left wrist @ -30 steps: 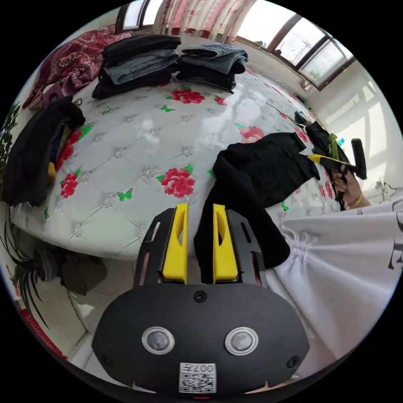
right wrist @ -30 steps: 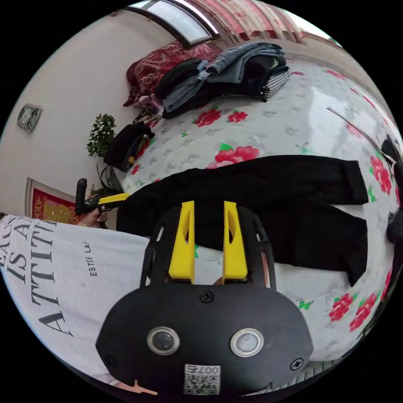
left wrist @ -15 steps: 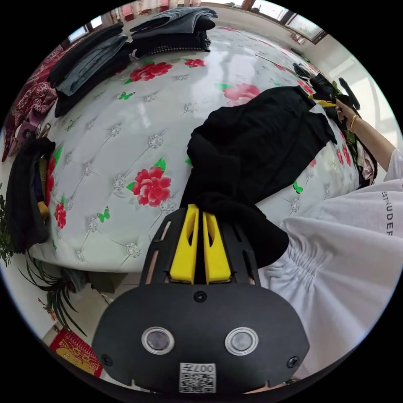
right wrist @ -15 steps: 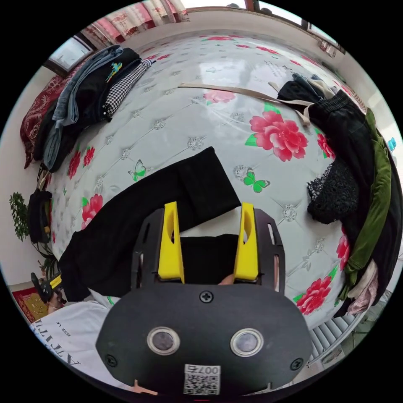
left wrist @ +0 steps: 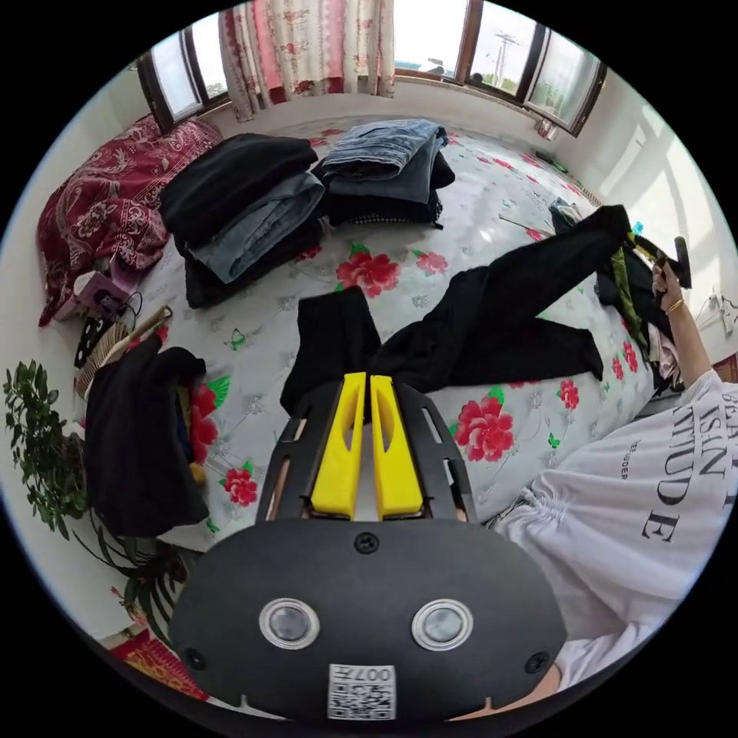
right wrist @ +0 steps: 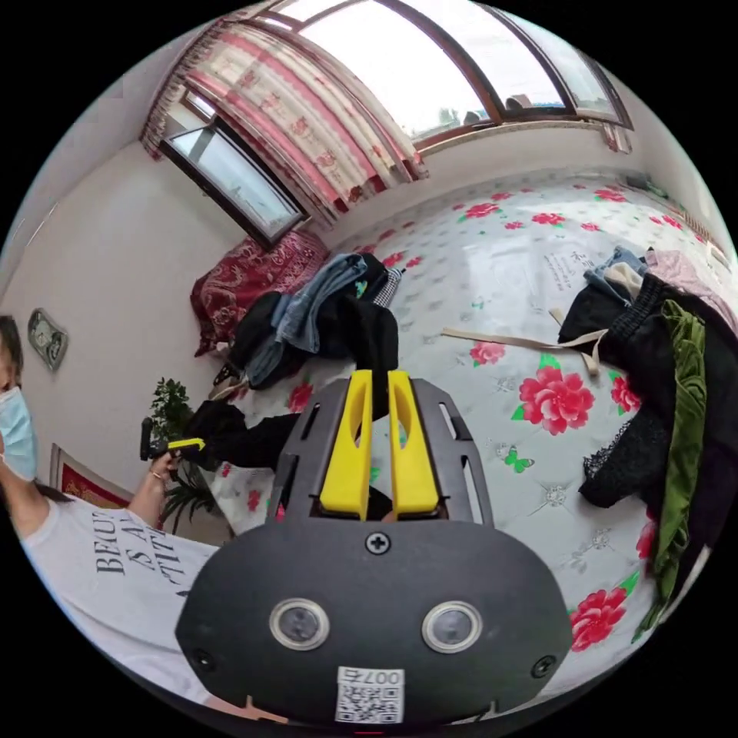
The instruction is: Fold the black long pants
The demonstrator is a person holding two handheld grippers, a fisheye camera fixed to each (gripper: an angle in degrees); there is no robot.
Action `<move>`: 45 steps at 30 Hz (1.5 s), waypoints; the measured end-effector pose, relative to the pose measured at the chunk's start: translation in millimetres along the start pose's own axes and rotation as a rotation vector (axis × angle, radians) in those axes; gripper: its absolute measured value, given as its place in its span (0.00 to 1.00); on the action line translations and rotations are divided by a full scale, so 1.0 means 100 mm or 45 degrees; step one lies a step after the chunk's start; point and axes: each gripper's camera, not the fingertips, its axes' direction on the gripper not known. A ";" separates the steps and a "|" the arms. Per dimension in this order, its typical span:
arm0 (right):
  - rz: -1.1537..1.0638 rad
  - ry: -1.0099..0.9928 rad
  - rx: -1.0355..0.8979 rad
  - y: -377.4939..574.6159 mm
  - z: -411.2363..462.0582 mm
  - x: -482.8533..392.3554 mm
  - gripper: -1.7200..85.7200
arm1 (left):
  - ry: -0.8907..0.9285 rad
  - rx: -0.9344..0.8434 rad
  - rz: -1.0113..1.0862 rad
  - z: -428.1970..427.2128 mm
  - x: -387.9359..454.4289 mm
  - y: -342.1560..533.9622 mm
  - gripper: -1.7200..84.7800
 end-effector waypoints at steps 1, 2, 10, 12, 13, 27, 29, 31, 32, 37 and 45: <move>-0.002 -0.088 0.086 0.12 -0.39 -0.04 0.04 | 0.004 -0.031 0.024 -0.01 -0.02 0.01 0.01; 0.009 -0.160 0.138 0.30 -0.74 -0.06 0.04 | -0.002 -0.084 0.050 -0.01 -0.06 0.04 0.01; 0.473 0.029 -0.082 2.23 -1.53 0.50 0.06 | 0.152 -0.422 0.051 0.36 -0.29 0.24 0.02; 0.620 0.134 -0.290 2.66 -1.32 0.79 0.08 | 0.235 -0.519 0.052 0.64 -0.25 0.32 0.02; 0.706 0.206 -0.430 2.89 -1.16 0.96 0.08 | 0.227 -0.547 0.027 0.78 -0.23 0.39 0.03; 0.289 0.216 -0.476 1.74 0.78 0.90 0.11 | 0.075 -0.211 -0.211 0.62 -0.40 0.40 0.16; 0.281 0.241 -0.612 1.62 1.30 0.90 0.08 | 0.073 -0.221 -0.222 0.78 -0.43 0.23 0.17; 0.286 0.421 -0.644 1.58 1.46 0.84 0.05 | 0.083 -0.250 -0.249 1.00 -0.49 0.05 0.18; 0.223 0.464 -0.662 1.53 1.51 0.78 0.04 | 0.096 -0.302 -0.274 1.21 -0.54 -0.06 0.17; 0.019 0.358 -0.769 1.31 1.49 0.55 0.02 | 0.055 -0.623 -0.291 2.10 -0.57 -0.26 0.05; -0.087 0.314 -0.074 0.71 -0.17 0.12 0.05 | -0.013 -0.313 -0.260 1.34 -0.68 -0.06 0.02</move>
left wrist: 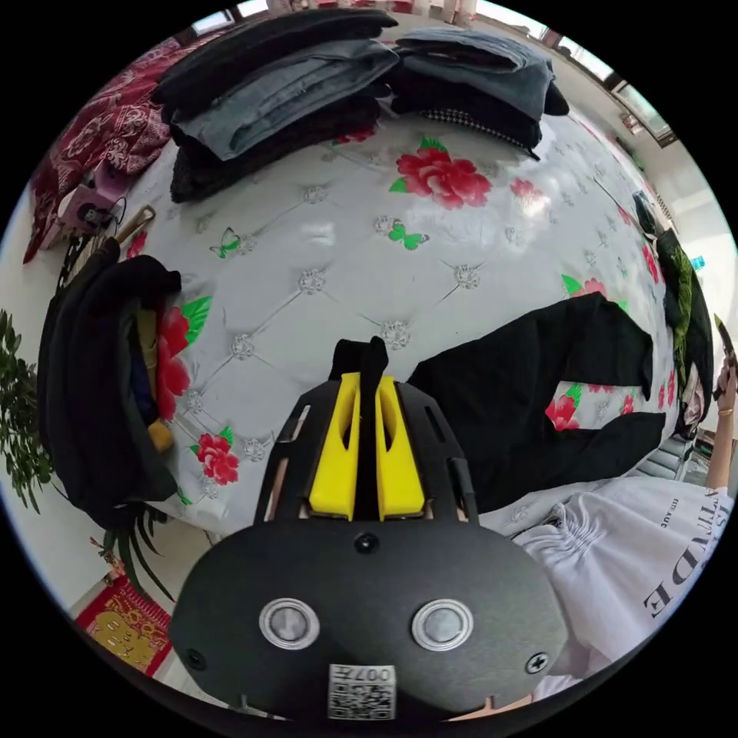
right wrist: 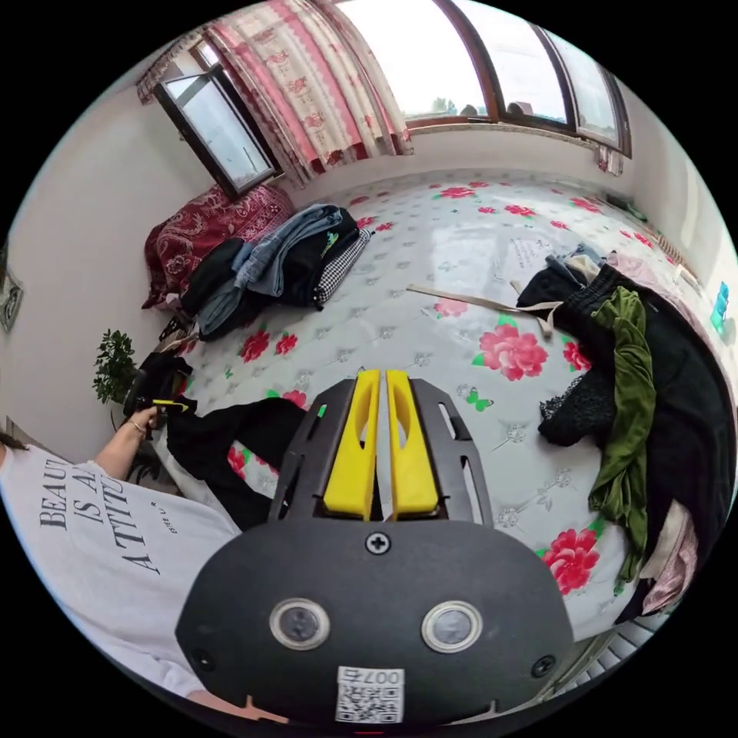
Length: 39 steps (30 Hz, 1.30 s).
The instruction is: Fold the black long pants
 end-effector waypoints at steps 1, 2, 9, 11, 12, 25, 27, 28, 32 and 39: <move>0.026 -0.050 -0.046 0.04 0.08 0.02 0.08 | 0.027 0.051 -0.038 -0.11 -0.09 0.11 0.02; 0.046 -0.097 -0.137 0.13 0.31 0.00 0.09 | 0.041 0.071 -0.059 -0.16 -0.13 0.17 0.02; 0.160 -0.070 -0.598 0.79 2.00 -0.36 0.08 | 0.225 0.300 -0.219 -0.68 -0.45 0.67 0.02; 0.122 0.105 -0.613 0.78 2.09 -0.45 0.04 | 0.211 0.321 -0.208 -0.81 -0.46 0.71 0.02; 0.101 0.104 -0.597 0.74 2.04 -0.47 0.04 | 0.192 0.342 -0.199 -0.90 -0.46 0.74 0.02; -0.507 0.420 -0.191 0.47 0.54 -0.90 0.02 | 0.197 0.399 -0.122 -0.35 -0.20 0.28 0.03; -0.505 0.344 -0.554 0.71 1.14 -0.81 0.02 | 0.221 0.252 -0.105 -0.06 -0.15 0.14 0.03; -0.502 0.285 -0.728 0.92 1.44 -0.81 0.02 | 0.261 0.237 -0.123 0.01 -0.15 0.13 0.03; -0.533 0.388 -0.755 1.09 1.62 -0.92 0.02 | 0.363 0.253 -0.115 -0.08 -0.25 0.11 0.03; -0.486 0.416 -0.178 0.63 0.68 -1.21 0.02 | 0.348 0.397 0.069 -0.44 -0.26 0.64 0.05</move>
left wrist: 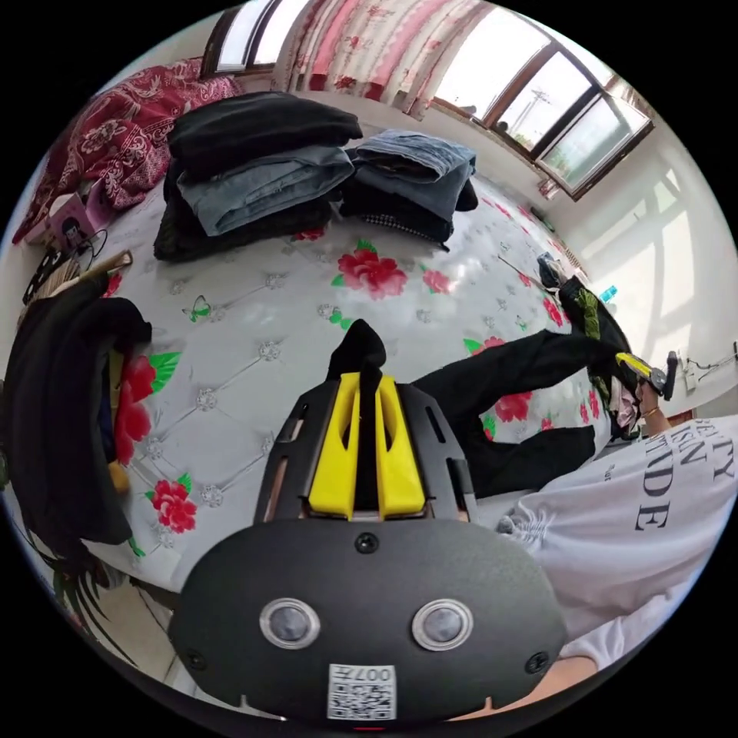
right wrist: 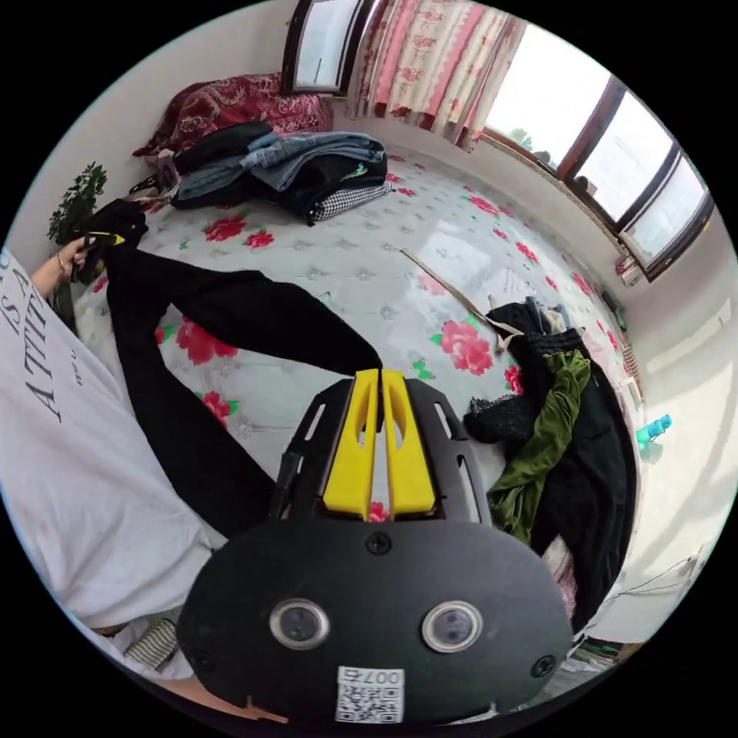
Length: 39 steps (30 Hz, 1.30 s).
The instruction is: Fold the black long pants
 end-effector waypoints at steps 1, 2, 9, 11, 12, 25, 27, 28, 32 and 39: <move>-0.067 -0.028 -0.096 0.10 0.16 -0.14 0.02 | -0.005 -0.033 -0.004 0.04 -0.01 0.07 0.06; -0.133 -0.139 -0.293 0.26 0.48 -0.29 0.02 | 0.009 -0.122 -0.044 0.16 -0.07 0.19 0.07; -0.008 -0.397 -0.648 0.84 1.12 -0.54 0.03 | -0.039 -0.160 -0.209 0.16 -0.16 0.42 0.11; 0.169 -0.365 -0.448 0.62 0.98 -0.27 0.04 | -0.119 -0.133 -0.159 0.11 -0.08 0.24 0.11; 0.199 -0.366 -0.418 0.56 0.98 -0.21 0.04 | -0.179 -0.118 -0.125 0.10 -0.03 0.08 0.11; -0.040 -0.199 -0.553 0.03 1.74 -1.02 0.04 | -0.218 -0.587 0.229 1.49 0.38 -1.36 0.14; -0.110 -0.160 -0.570 0.04 1.72 -1.15 0.03 | -0.301 -0.839 0.337 1.90 0.50 -1.29 0.07; -0.171 -0.139 -0.605 0.02 1.72 -1.22 0.02 | -0.327 -0.837 0.386 1.94 0.58 -1.25 0.06; -0.141 0.092 -0.415 -0.08 1.16 -1.08 0.02 | -0.257 -0.671 0.360 1.54 0.69 -1.08 0.05; -0.111 0.126 -0.442 0.58 0.66 -1.11 0.02 | -0.122 -0.284 0.173 0.60 0.88 0.20 0.06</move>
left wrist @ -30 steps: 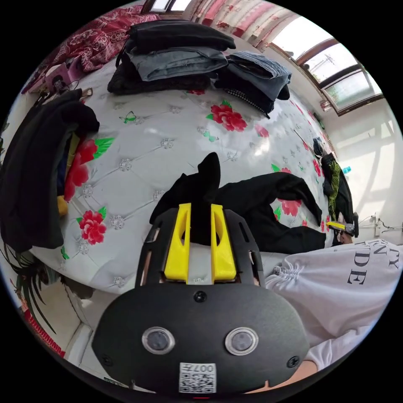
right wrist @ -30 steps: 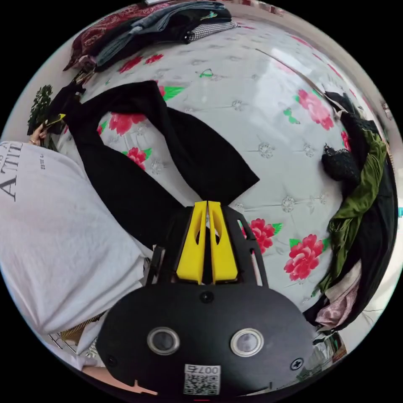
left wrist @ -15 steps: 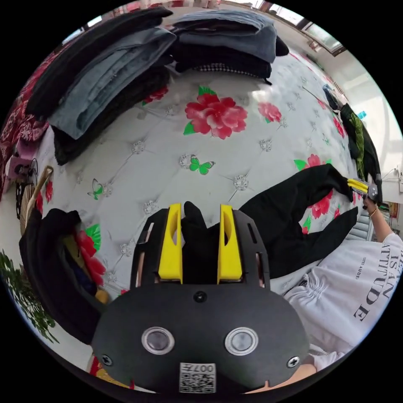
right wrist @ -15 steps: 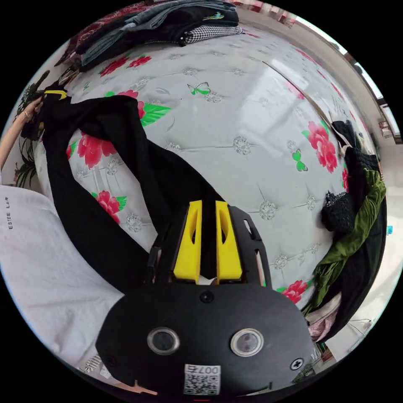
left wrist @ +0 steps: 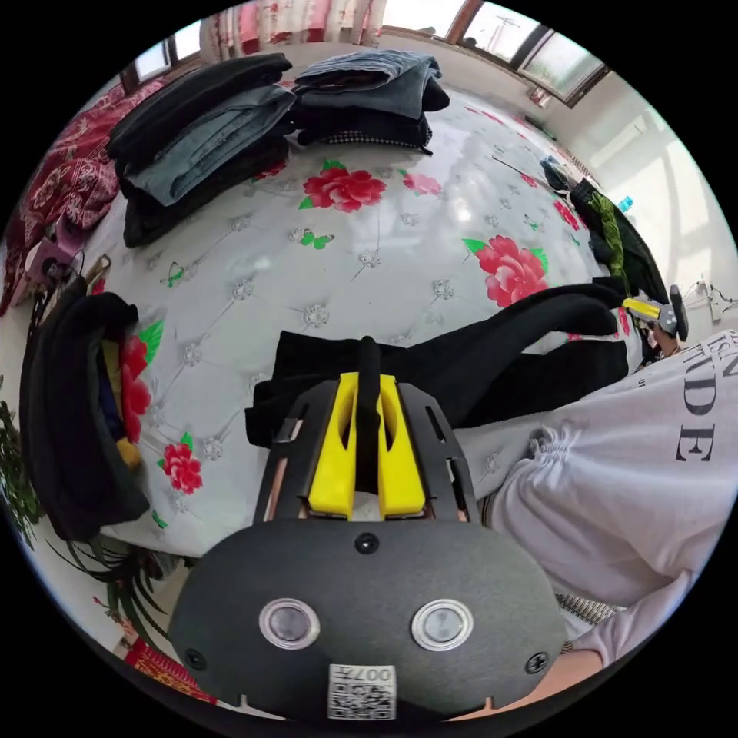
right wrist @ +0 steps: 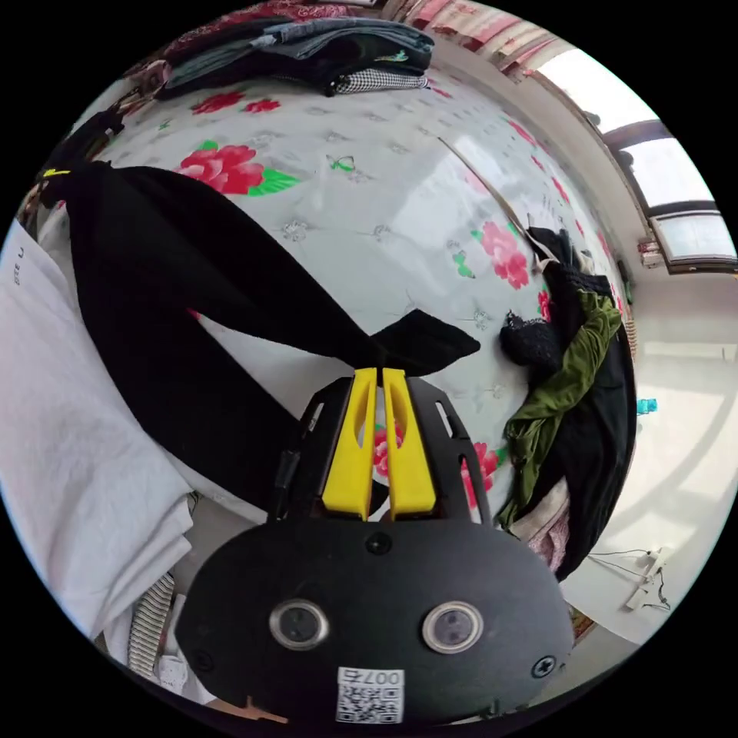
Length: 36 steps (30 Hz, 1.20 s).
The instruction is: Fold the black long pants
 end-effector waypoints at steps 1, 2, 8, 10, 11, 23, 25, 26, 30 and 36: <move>-0.039 0.002 -0.106 0.10 0.17 -0.11 0.02 | 0.034 0.015 -0.054 0.00 0.00 0.17 0.06; -0.060 0.022 -0.154 0.17 0.27 -0.19 0.02 | 0.044 0.015 -0.083 0.00 0.00 0.24 0.07; -0.026 -0.019 -0.103 0.12 0.16 -0.19 0.02 | -0.074 0.061 -0.099 -0.25 0.09 0.47 0.10; 0.000 -0.037 -0.071 0.12 0.10 -0.13 0.02 | -0.107 0.022 0.002 -0.27 0.18 0.47 0.13; 0.033 -0.064 -0.058 0.13 0.06 -0.08 0.02 | -0.114 -0.003 0.022 -0.24 0.20 0.48 0.13; 0.214 -0.155 -0.039 0.32 -0.07 0.19 0.02 | -0.289 -0.367 0.060 0.58 0.42 0.92 0.06; 0.234 -0.161 -0.023 0.34 -0.14 0.28 0.02 | -0.158 -0.378 0.013 0.39 0.23 0.87 0.03; 0.250 -0.159 -0.002 0.36 -0.22 0.35 0.02 | -0.112 -0.336 0.013 0.28 0.19 0.84 0.02; 0.427 -0.186 0.128 0.42 -0.63 0.82 0.02 | 0.269 0.011 0.017 -0.70 -0.27 0.53 0.02; 0.663 -0.085 0.417 0.16 -1.23 1.75 0.02 | 0.303 0.324 -0.230 -1.14 -1.21 -0.45 0.02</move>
